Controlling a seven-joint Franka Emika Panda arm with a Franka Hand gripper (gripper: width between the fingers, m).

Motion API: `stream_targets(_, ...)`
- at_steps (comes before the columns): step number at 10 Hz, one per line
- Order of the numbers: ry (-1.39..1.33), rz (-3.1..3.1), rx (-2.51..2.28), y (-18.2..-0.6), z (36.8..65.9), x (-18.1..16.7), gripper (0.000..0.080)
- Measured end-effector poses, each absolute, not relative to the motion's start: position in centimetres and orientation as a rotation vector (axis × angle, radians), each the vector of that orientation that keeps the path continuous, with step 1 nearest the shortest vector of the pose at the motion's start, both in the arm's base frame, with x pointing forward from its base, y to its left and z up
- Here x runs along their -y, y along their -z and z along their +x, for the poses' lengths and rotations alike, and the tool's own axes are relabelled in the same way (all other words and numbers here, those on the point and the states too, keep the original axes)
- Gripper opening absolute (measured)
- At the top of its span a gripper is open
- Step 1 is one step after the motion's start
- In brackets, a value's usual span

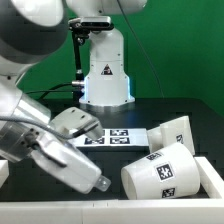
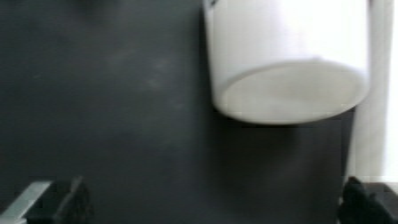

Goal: Assemble lamp

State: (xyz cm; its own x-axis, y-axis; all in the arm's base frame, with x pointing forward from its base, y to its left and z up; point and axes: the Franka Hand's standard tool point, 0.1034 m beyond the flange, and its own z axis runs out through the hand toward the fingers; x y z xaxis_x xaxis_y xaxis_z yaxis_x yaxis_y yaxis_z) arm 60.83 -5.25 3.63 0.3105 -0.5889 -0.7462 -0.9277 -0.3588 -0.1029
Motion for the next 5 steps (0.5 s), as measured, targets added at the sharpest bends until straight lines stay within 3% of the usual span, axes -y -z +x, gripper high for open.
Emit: stream_targets(5, -0.806, -1.992, -1.41, -2.6, 60.2, 3.6, 0.07)
